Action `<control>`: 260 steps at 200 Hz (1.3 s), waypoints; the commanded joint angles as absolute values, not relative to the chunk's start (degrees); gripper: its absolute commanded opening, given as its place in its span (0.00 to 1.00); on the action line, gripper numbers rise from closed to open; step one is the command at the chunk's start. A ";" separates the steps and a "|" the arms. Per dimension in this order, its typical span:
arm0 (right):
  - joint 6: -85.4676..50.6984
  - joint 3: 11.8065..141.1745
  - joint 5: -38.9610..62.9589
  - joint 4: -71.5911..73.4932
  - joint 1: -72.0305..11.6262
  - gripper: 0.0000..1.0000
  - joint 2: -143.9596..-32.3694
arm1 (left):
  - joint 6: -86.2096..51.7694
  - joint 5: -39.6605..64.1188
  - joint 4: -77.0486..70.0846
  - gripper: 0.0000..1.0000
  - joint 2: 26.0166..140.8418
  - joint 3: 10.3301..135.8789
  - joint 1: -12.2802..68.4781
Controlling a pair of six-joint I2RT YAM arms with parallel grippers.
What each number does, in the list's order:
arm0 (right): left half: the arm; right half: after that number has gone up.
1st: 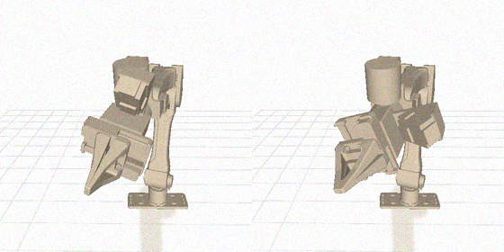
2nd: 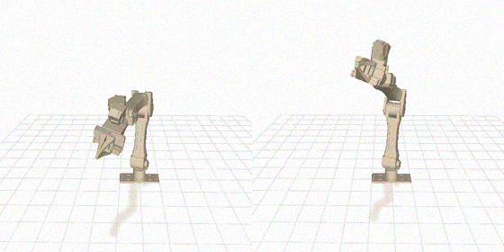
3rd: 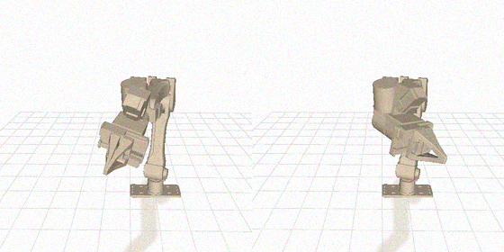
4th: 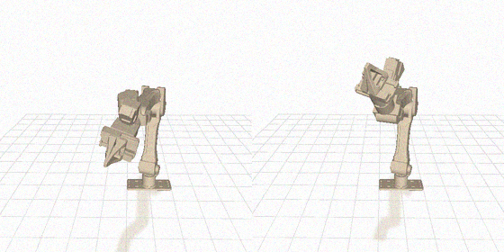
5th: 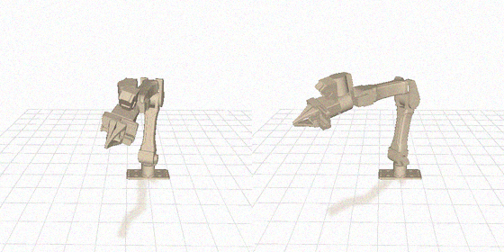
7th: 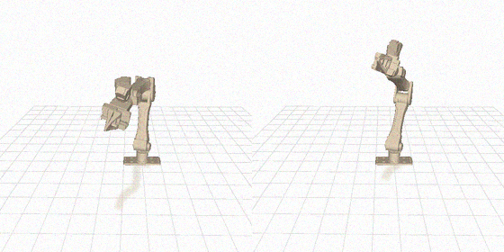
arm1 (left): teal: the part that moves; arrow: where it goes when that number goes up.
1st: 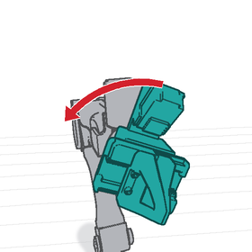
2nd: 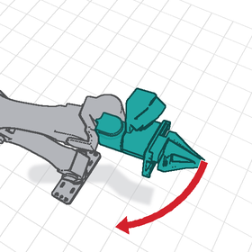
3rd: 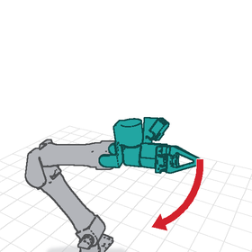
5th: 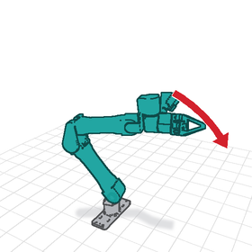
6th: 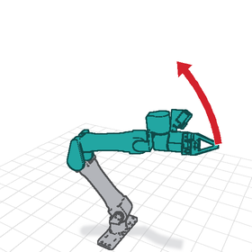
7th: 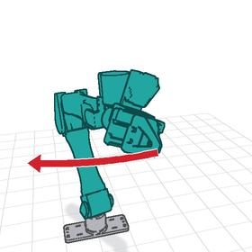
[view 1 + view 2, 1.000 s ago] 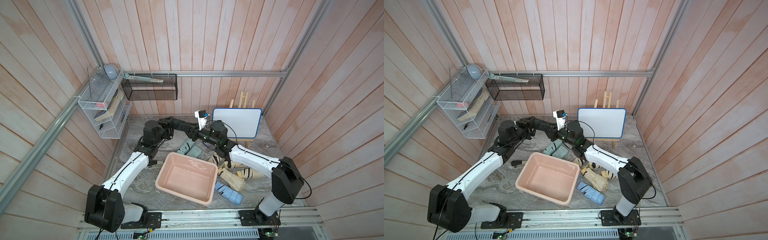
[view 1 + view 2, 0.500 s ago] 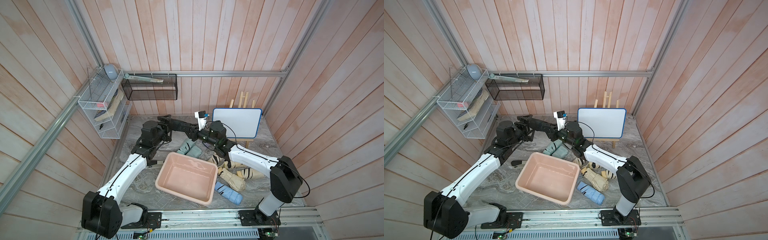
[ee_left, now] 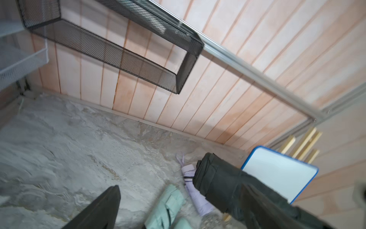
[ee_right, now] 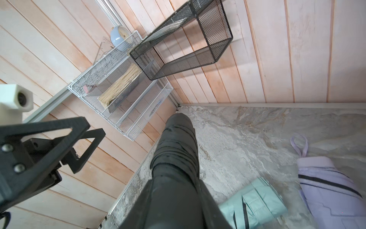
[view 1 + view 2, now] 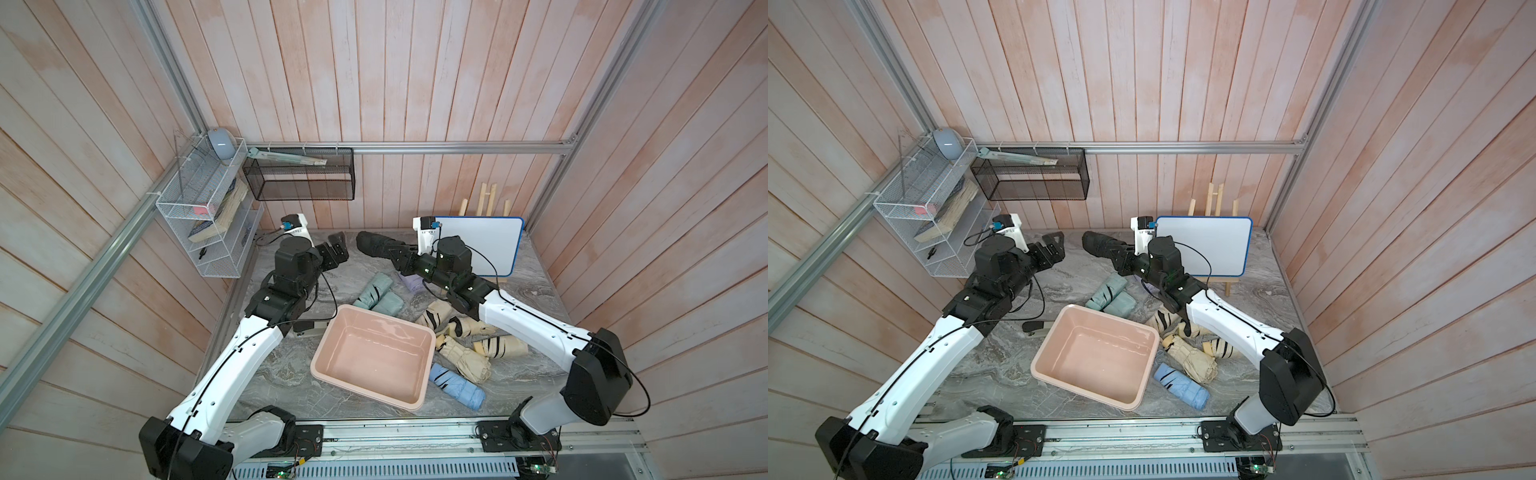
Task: Put the umbrella into the storage box
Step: Place the umbrella in the storage box.
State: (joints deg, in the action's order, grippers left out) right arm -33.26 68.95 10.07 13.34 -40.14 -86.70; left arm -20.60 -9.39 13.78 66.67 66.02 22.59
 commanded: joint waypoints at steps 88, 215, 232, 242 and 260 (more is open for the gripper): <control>-30.88 78.76 27.53 -10.80 -37.88 0.00 -83.47 | 47.97 4.07 14.00 0.99 63.57 58.29 35.24; -26.38 80.98 36.56 -16.56 -37.89 0.00 -83.87 | 45.85 4.25 14.69 0.96 69.79 61.46 36.03; -26.02 80.97 36.56 -16.70 -37.89 0.00 -84.03 | 44.94 4.48 15.54 0.89 70.40 62.43 36.01; -26.02 81.11 36.73 -16.53 -37.88 0.00 -84.24 | 44.63 4.48 15.73 0.84 70.66 62.74 35.99; -26.15 81.31 37.33 -15.85 -37.92 0.00 -84.55 | 44.47 3.82 16.07 0.78 70.95 62.93 35.98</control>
State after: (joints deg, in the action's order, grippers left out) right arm -27.20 78.72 34.57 -17.54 -38.02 -84.84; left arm 45.58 3.77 15.81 70.19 60.80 36.07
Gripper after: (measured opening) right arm 0.335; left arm 0.810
